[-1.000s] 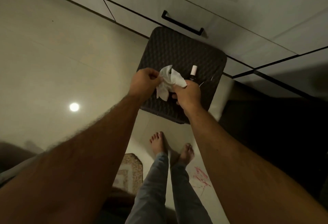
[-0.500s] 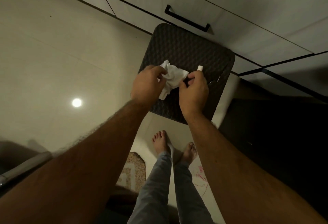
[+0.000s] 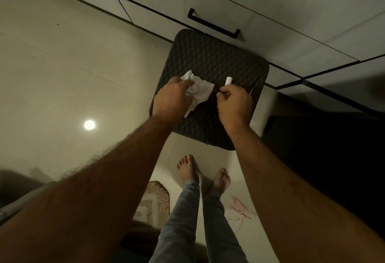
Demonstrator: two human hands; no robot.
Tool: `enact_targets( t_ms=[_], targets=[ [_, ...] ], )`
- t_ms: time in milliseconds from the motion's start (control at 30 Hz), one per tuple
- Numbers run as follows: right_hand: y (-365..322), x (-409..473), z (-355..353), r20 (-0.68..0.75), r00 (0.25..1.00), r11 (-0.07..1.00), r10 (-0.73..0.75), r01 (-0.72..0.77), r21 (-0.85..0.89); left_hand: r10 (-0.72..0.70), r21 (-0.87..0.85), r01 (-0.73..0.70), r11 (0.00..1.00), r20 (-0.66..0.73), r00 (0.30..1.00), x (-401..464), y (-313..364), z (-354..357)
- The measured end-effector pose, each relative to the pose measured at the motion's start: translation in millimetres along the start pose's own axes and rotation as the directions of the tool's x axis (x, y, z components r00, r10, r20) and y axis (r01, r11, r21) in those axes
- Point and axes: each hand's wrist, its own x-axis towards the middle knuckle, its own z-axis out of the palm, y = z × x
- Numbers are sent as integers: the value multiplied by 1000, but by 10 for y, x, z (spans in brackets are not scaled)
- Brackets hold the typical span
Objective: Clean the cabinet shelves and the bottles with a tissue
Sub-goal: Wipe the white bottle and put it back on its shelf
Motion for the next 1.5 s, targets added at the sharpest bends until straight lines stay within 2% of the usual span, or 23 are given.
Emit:
enact_targets(
  t_ms=[67,167,400,500,700,833,933,1067,1233,1500],
  targets=[
    [88,84,-116,-34,997,997,73,-71,42,2,-43,-4,999,-53,999,-1,5,-7],
    [167,193,-193,3,985,984,171,-171,53,14,-72,-20,997,-87,996,16,9,-8],
    [68,236,-82,80,984,982,159,-149,-116,10,-117,-19,993,-78,997,-42,107,9],
    [62,228,-73,110,976,978,187,-174,-119,-17,-148,7,989,-65,998,-76,184,10],
    [159,-10,-394,88,991,965,100,-118,233,-55,-279,42,959,-39,998,-223,440,-38],
    [304,-213,-747,149,974,838,168,-221,499,-70,-347,54,936,-32,997,-382,628,-168],
    [381,-409,-1106,179,968,735,177,-251,631,-49,-367,29,930,-44,998,-562,782,-291],
    [547,-672,-1572,212,969,658,127,-242,713,-14,-385,-2,923,-40,999,-860,1119,-430],
    [826,-1164,-2293,196,980,637,38,-175,751,48,-415,-69,907,-61,997,-1470,1787,-554],
    [1332,-2258,-3829,23,999,611,-33,2,792,171,-421,-211,882,-133,976,-2683,3271,-767]
  ],
)
